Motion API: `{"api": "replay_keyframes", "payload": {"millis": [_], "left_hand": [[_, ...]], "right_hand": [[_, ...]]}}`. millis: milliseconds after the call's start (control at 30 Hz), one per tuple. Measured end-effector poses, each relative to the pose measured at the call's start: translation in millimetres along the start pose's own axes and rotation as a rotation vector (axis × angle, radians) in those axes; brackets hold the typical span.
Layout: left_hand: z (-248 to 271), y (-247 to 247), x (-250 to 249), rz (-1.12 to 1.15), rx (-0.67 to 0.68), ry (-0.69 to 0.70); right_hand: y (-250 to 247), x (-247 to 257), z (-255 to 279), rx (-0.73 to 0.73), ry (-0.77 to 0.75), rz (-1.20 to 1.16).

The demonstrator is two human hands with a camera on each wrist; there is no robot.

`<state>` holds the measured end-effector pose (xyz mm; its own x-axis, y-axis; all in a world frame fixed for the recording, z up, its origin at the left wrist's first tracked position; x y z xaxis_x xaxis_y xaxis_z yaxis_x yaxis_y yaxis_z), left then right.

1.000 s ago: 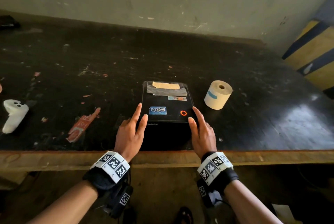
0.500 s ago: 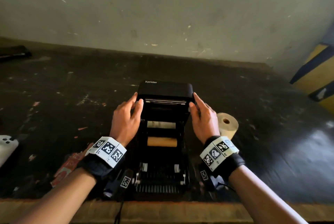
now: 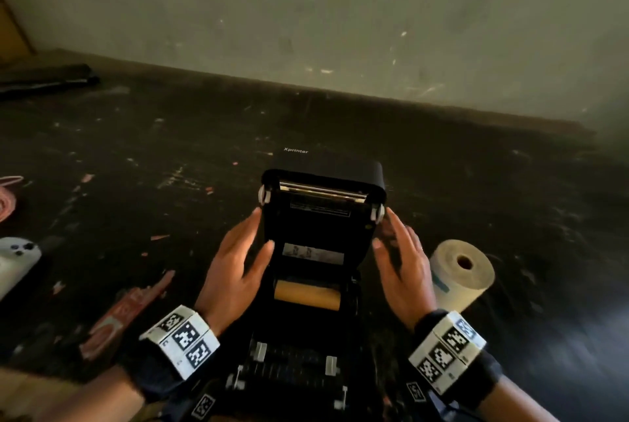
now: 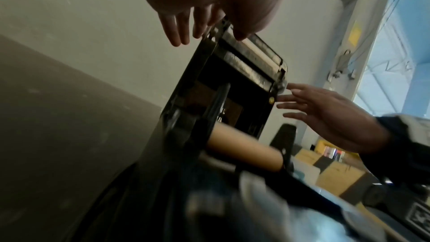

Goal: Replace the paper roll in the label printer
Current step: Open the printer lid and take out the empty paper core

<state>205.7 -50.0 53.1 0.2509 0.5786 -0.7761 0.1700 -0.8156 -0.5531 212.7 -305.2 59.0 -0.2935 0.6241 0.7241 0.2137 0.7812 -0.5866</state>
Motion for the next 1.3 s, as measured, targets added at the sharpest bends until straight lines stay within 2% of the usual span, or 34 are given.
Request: {"api": "replay_keyframes", "payload": {"millis": [100, 200, 267, 333, 400, 533, 700, 833, 933, 1033, 1300], "left_hand": [[12.0, 8.6, 19.0, -0.032, 0.095, -0.054], [22.1, 27.0, 19.3, -0.125, 0.313, 0.001], [27.8, 34.4, 20.2, -0.18, 0.405, 0.008], [32.8, 39.0, 26.2, -0.161, 0.471, -0.032], [37.0, 41.7, 32.9, -0.112, 0.517, -0.081], [36.0, 32.6, 21.5, 0.016, 0.428, -0.013], [31.4, 10.1, -30.4, 0.071, 0.327, 0.165], [39.4, 17.3, -75.7, 0.13, 0.36, 0.213], [46.1, 40.5, -101.1, 0.154, 0.368, 0.2], [51.1, 74.8, -116.4, 0.157, 0.349, 0.161], [67.2, 204.4, -149.3, 0.097, 0.373, -0.05]], "right_hand": [[20.3, -14.3, 21.2, 0.156, 0.07, 0.048], [40.4, -12.6, 40.0, 0.297, -0.027, 0.172], [54.0, -11.6, 49.8, 0.375, -0.06, 0.254], [62.0, -11.9, 56.4, 0.416, -0.015, 0.267], [63.0, -8.3, 59.3, 0.396, 0.053, 0.235], [53.3, 11.0, 65.7, 0.311, 0.133, 0.114], [21.8, 36.7, 76.9, 0.207, 0.188, -0.231], [-27.2, 38.1, 86.5, 0.092, 0.139, -0.2], [-58.1, 18.6, 98.3, 0.081, 0.19, -0.248], [-79.6, -1.9, 113.4, 0.107, 0.256, -0.429], [-153.2, -110.8, 144.3, 0.093, 0.47, -0.609]]}}
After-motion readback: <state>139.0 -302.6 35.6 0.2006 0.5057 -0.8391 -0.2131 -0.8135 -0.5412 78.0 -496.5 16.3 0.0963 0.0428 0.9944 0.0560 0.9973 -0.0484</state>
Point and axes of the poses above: each hand's wrist, its own z-axis away from the middle knuckle, its own y-axis out of the palm, x = y × z, the point moved 8 cm from there along -z, towards the middle knuckle, and after that the axes turned 1 degree about -y, right-handed, at the moved point
